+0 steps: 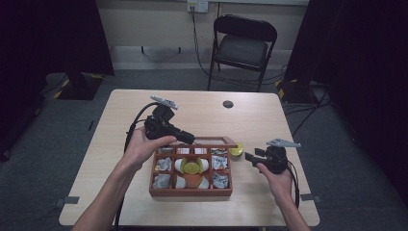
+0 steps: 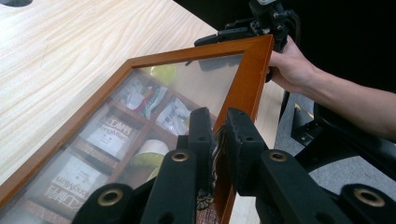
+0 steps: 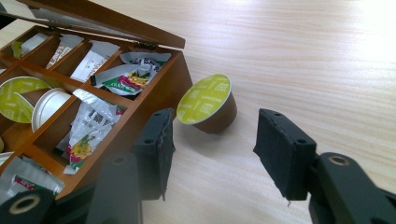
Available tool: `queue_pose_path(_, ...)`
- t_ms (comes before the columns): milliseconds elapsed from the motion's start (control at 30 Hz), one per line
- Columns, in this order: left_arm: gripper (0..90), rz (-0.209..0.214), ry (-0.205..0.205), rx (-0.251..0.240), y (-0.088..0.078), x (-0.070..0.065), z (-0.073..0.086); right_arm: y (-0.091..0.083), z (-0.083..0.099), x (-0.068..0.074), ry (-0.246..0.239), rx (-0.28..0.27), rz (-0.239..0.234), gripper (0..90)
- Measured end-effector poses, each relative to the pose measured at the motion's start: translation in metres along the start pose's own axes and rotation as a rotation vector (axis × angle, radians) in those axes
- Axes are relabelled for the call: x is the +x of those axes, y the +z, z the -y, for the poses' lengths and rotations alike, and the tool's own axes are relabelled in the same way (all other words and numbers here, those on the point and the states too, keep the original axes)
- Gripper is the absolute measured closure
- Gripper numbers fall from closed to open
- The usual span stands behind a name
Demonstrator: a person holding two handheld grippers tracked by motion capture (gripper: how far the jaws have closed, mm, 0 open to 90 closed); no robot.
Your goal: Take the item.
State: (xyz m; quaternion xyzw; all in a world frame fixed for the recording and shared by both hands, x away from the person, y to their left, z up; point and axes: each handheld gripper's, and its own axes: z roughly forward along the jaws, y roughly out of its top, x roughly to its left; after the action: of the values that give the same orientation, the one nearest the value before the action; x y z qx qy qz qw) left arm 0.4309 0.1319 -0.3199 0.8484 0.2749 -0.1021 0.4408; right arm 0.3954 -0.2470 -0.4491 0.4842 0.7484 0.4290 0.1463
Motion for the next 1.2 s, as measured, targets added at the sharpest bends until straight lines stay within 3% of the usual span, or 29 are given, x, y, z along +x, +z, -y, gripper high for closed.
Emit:
queue_pose_path(200,81.1,0.000,0.004,0.015,0.001,-0.002,0.000,-0.008,0.003,0.001,-0.035,0.023,0.012,42.3)
queue_pose_path(333,81.1,0.000,0.011,0.019,0.002,-0.003,0.000,-0.019,0.008,0.000,-0.043,0.023,0.014,39.5)
queue_pose_path(600,81.2,0.003,0.027,0.031,0.003,-0.004,0.002,-0.023,0.021,-0.002,-0.044,0.040,0.022,35.6)
queue_pose_path(767,81.3,-0.007,0.047,0.061,0.005,-0.007,0.003,-0.022,0.037,-0.006,-0.062,0.065,0.061,27.6)
queue_pose_path(1200,81.5,-0.010,0.091,0.078,0.009,-0.012,0.008,-0.013,0.055,-0.022,-0.078,0.181,0.168,22.2)
